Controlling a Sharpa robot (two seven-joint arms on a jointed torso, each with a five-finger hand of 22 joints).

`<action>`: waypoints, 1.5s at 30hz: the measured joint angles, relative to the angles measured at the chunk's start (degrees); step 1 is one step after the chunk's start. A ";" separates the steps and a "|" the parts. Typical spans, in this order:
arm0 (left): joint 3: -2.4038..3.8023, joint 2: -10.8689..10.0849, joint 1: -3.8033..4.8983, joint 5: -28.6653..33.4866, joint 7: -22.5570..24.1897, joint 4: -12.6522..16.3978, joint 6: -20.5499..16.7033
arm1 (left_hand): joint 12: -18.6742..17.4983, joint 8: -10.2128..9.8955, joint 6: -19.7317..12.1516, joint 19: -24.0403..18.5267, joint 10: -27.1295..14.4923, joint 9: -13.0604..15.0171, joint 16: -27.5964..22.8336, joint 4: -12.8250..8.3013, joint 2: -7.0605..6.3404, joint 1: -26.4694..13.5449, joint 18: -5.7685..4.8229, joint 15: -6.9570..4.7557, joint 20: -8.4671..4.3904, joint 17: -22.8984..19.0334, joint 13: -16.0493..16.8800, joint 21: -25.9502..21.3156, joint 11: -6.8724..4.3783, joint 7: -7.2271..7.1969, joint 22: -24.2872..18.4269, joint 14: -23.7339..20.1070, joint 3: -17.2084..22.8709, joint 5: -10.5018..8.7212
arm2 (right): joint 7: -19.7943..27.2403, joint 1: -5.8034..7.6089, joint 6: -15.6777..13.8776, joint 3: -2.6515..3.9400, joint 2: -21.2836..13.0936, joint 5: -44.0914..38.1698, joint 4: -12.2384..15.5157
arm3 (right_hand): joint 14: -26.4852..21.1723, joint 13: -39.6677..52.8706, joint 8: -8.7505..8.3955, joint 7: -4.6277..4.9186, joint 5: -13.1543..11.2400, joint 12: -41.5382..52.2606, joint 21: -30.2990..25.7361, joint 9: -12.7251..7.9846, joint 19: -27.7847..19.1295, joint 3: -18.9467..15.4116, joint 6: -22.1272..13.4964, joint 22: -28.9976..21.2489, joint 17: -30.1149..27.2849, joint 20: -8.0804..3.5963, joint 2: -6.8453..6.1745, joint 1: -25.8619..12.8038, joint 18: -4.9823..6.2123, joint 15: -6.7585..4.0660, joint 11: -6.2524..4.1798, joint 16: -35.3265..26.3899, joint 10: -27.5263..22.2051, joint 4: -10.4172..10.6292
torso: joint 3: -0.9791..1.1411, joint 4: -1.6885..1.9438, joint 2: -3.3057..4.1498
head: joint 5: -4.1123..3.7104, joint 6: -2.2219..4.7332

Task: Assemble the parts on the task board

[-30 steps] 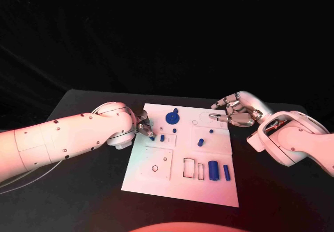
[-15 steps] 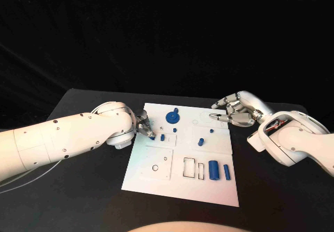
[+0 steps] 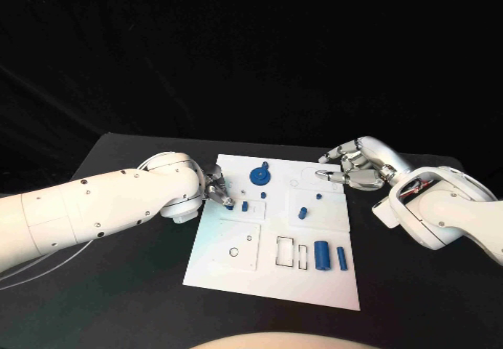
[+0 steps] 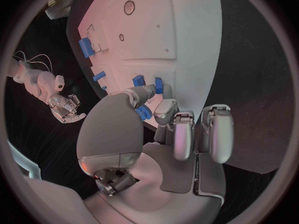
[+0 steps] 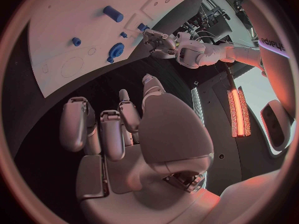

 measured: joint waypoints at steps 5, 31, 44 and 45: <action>0.00 0.09 0.01 0.04 -0.01 -0.21 0.25 | 0.23 0.13 -0.08 0.00 0.41 1.01 0.00 -1.73 -0.78 -1.42 0.00 -0.23 0.00 0.00 0.03 0.00 -0.41 -0.09 0.03 -0.02 1.74 -0.30 | 0.00 -0.01 0.00 0.00 -0.04 0.00 0.04 | 0.00 0.00 0.00 0.00 0.00 0.00 0.00 0.00 0.00 0.00 0.00 0.00 0.00 0.00 0.00 0.00 0.00 0.00 0.00 0.00 0.00 0.00 | 0.03 -0.02 0.00 | -0.03 -0.02; -0.04 0.30 -0.03 0.12 -0.09 -0.80 0.38 | 0.90 0.93 2.48 0.00 1.58 1.06 0.00 1.63 -1.76 -3.88 0.00 -0.81 0.00 -0.01 0.74 0.67 -1.59 -2.64 0.03 0.20 -3.89 -0.62 | 0.02 -0.01 -0.01 0.00 -0.21 -0.01 0.15 | 0.00 -0.10 0.00 0.00 0.00 0.00 0.00 -0.04 0.00 0.00 0.00 -0.02 0.04 0.00 0.00 0.00 0.00 0.00 0.00 -0.22 0.00 0.00 | -0.01 0.02 0.00 | -0.25 -0.10; -0.07 0.33 -0.05 0.15 -0.14 -1.06 0.64 | 1.56 1.46 3.61 0.00 1.58 1.15 0.00 3.38 -1.53 -4.09 0.00 -1.02 0.00 -0.02 1.22 0.67 -1.59 -3.74 0.03 -0.01 -8.52 -0.62 | 0.02 -0.01 -0.01 0.00 -0.26 -0.02 0.20 | 0.00 -0.09 0.00 0.00 0.00 0.00 0.00 -0.04 0.01 0.00 0.00 -0.03 0.03 0.01 0.00 0.00 0.00 0.00 0.01 -0.22 0.00 0.00 | -0.01 0.02 -0.03 | -0.28 -0.14; -0.09 0.33 -0.07 0.17 -0.14 -1.09 0.67 | 1.56 1.52 3.62 0.00 1.58 1.13 0.00 3.65 -1.53 -4.09 -0.01 -1.02 0.00 -0.01 1.22 0.67 -1.59 -3.75 0.03 -0.01 -9.15 -0.62 | 0.02 -0.01 -0.01 0.00 -0.26 -0.02 0.20 | 0.00 -0.09 0.00 0.00 0.00 0.00 0.00 -0.04 0.00 -0.11 0.00 -0.03 0.03 0.00 0.00 0.00 0.00 0.00 0.01 -0.22 0.00 0.07 | -0.01 0.02 -0.03 | -0.28 -0.14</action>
